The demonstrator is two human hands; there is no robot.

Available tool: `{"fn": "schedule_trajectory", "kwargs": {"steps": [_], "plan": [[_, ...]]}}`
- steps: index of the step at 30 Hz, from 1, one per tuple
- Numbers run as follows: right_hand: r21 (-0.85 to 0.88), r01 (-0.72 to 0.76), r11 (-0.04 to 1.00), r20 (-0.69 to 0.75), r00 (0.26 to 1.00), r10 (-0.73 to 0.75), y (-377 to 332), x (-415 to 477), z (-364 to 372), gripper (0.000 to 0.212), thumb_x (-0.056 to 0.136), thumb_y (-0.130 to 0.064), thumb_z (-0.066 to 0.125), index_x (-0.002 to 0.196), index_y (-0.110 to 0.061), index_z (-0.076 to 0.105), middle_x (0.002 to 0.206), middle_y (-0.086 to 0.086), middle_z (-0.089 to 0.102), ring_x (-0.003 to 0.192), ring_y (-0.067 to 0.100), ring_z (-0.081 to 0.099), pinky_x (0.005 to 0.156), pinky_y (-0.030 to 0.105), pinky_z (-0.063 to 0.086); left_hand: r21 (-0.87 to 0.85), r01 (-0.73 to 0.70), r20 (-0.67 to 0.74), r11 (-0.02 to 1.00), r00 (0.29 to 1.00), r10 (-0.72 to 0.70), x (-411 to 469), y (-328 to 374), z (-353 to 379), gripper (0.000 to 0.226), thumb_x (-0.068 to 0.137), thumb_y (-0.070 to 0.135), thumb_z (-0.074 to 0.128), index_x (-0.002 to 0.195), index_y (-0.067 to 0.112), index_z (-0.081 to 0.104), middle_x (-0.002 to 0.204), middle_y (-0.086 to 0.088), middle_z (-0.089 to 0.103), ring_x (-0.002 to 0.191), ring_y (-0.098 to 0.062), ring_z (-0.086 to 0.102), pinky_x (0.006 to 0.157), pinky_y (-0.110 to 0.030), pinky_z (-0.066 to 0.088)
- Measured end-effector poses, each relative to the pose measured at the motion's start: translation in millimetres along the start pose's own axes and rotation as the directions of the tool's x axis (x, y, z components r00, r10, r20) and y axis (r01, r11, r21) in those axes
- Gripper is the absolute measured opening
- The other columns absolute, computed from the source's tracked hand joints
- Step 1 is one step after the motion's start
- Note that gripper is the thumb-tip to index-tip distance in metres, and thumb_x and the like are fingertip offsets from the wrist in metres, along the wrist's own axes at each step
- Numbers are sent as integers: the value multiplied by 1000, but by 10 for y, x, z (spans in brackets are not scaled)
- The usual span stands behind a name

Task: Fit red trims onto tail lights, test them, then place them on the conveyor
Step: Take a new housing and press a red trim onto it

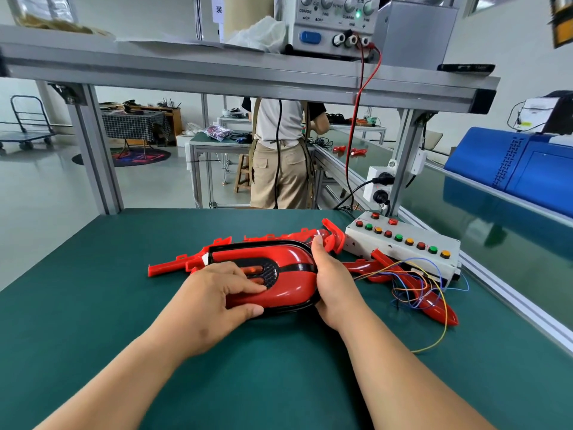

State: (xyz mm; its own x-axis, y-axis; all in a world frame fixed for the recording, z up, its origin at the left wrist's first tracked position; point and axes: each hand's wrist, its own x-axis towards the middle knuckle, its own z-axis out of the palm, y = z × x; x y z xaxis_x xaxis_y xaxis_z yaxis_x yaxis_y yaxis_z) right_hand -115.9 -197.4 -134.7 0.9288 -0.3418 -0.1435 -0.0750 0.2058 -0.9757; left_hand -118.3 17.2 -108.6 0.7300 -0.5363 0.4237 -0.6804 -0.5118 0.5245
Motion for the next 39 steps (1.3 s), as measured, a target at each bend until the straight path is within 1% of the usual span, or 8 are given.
{"fn": "schedule_trajectory", "kwargs": {"steps": [4, 12, 19, 24, 27, 33, 36, 39], "plan": [[6, 1, 1000, 36, 999, -2, -9, -15, -13, 59, 89, -71, 46, 109, -20, 70, 101, 6, 76, 95, 27, 73, 94, 50, 54, 42, 26, -41, 999, 999, -25, -9, 14, 65, 30, 74, 33, 84, 103, 37, 76, 89, 26, 59, 94, 11, 51, 84, -9, 37], [-1, 15, 1000, 22, 1000, -15, -25, -48, 13, 57, 92, -66, 46, 110, -17, 69, 101, 10, 75, 95, 29, 72, 93, 52, 54, 146, -28, -19, 989, 999, 31, -41, 162, 161, 37, 81, 43, 75, 116, 37, 71, 96, 21, 58, 104, -7, 52, 95, -22, 40], [-76, 27, 997, 22, 999, -26, -39, -85, 22, 62, 91, -67, 47, 109, -11, 67, 100, 11, 75, 96, 29, 72, 94, 51, 54, 179, -2, 56, 984, 998, -9, -49, 128, 99, 38, 96, 37, 58, 134, 39, 57, 101, 27, 44, 114, -4, 43, 100, -13, 29], [-43, 44, 998, 64, 997, -41, -53, -149, 23, 63, 85, -61, 58, 116, -6, 64, 106, 13, 74, 98, 30, 71, 92, 50, 55, 230, -8, 97, 973, 995, -14, -62, 102, 104, 37, 101, 37, 45, 137, 44, 52, 93, 25, 35, 104, -5, 38, 98, -16, 33], [-7, 53, 999, 151, 987, -52, -81, -195, -16, 57, 78, -50, 69, 118, -11, 63, 108, 10, 74, 100, 26, 71, 93, 46, 55, 251, 30, 96, 967, 994, -56, -56, 55, 63, 33, 99, 37, 50, 130, 45, 58, 92, 28, 38, 98, -6, 38, 92, -16, 31], [35, 60, 998, 296, 953, -68, -88, -224, -94, 58, 68, -24, 78, 121, -7, 61, 116, 17, 70, 107, 32, 67, 96, 44, 54, -123, 281, 64, 952, 959, -275, -39, -43, -84, 22, 81, 29, 78, 81, 50, 71, 95, 12, 49, 91, 0, 50, 72, -5, 31], [58, 62, 996, 301, 950, -77, -84, -216, -105, 56, 69, -20, 77, 121, -8, 61, 114, 17, 71, 103, 31, 69, 90, 41, 56, -321, 339, 57, 884, 939, -340, -51, -133, -107, 27, 83, 20, 77, 77, 46, 75, 88, 10, 52, 71, -5, 49, 59, -6, 35], [73, 51, 996, 306, 949, -71, -83, -216, -112, 55, 69, -19, 77, 121, -8, 62, 112, 16, 72, 99, 29, 70, 86, 39, 58, -395, 436, -3, 809, 880, -476, -62, -210, -132, 27, 80, 23, 79, 95, 32, 59, 98, 2, 56, 80, -12, 52, 66, -22, 42]]}}
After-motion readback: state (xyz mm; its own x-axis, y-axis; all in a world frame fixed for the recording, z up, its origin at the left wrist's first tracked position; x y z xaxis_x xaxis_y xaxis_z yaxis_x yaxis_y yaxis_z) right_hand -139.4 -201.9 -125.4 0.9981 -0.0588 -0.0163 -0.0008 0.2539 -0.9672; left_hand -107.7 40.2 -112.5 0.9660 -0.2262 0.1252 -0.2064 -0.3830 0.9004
